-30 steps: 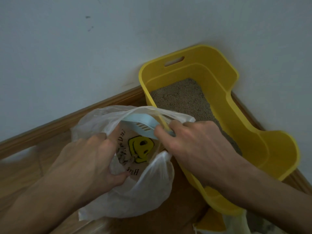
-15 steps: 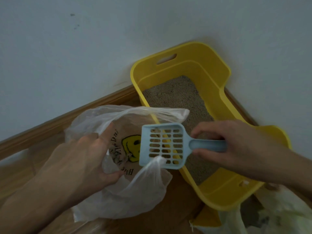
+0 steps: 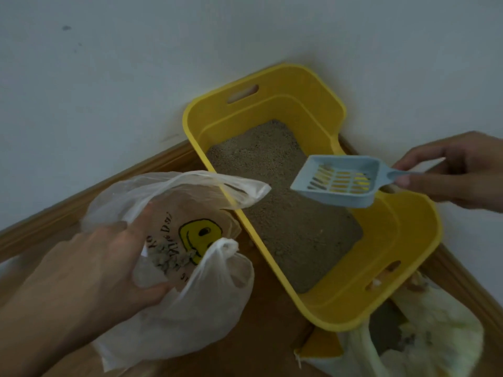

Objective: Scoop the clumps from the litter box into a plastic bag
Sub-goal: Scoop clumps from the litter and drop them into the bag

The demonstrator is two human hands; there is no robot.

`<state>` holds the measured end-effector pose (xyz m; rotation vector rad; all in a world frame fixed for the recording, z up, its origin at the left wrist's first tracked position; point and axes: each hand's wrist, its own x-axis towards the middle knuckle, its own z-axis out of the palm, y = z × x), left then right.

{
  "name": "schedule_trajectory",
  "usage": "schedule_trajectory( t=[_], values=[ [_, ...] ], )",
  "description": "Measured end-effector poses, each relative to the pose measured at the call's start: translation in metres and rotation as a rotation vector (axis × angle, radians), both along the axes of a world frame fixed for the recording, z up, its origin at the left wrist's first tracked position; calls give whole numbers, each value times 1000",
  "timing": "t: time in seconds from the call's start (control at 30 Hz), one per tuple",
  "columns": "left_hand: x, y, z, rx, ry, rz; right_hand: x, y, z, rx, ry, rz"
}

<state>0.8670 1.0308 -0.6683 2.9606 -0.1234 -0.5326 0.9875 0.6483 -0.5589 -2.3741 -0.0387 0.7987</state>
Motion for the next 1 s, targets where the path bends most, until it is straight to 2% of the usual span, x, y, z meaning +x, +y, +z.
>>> schedule_trajectory(
  t=[0.1, 0.17, 0.23, 0.37, 0.53, 1.0],
  values=[
    [-4, 6, -5, -31, 2, 14, -7, -1, -21, -346, -82, 156],
    [-7, 8, -9, -42, -13, 21, -20, 5, -40, -568, -28, 273],
    [-8, 8, -13, -53, -17, 33, -33, 14, -61, -675, 68, 340],
    [-8, 8, -15, -84, -21, 41, -50, 26, -92, -719, 206, 444],
    [-4, 6, -15, -88, -14, 42, -61, 33, -112, -723, 234, 511],
    [0, 6, -16, -97, 24, 21, -83, 33, -144, -647, -60, 507]
  ],
)
